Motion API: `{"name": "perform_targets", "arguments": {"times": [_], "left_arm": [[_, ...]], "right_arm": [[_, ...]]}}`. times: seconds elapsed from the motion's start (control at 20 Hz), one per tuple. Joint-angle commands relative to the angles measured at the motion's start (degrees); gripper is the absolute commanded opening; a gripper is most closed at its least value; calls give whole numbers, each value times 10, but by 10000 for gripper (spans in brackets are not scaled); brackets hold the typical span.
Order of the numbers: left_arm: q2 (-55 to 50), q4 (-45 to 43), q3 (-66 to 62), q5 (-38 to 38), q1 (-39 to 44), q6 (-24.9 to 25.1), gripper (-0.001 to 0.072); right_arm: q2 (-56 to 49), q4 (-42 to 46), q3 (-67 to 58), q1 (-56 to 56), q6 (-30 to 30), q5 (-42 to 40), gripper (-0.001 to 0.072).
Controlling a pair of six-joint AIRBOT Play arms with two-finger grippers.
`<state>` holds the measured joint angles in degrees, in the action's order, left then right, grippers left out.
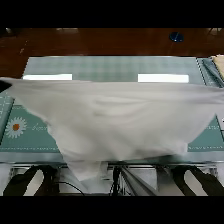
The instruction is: Fold the shirts.
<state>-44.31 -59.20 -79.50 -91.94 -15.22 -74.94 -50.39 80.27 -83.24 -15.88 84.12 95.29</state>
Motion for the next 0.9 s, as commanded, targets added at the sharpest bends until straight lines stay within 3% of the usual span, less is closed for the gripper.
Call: {"name": "perform_targets", "arguments": {"times": [0.0,0.2,0.45,0.6,0.85], "left_arm": [[-126,-12,39,146,85,23,38],[-263,-12,17,288,123,23,38],[-338,-8,15,480,128,23,40],[-380,-8,15,544,147,25,40],[-461,-9,15,590,179,25,40]], "right_arm": [[-130,44,45,60,-5,-138,24],[-228,26,45,66,11,-334,24],[-283,-1,45,66,21,-563,25],[-322,-9,45,67,21,-629,25],[-389,-9,45,67,23,-657,25]]}}
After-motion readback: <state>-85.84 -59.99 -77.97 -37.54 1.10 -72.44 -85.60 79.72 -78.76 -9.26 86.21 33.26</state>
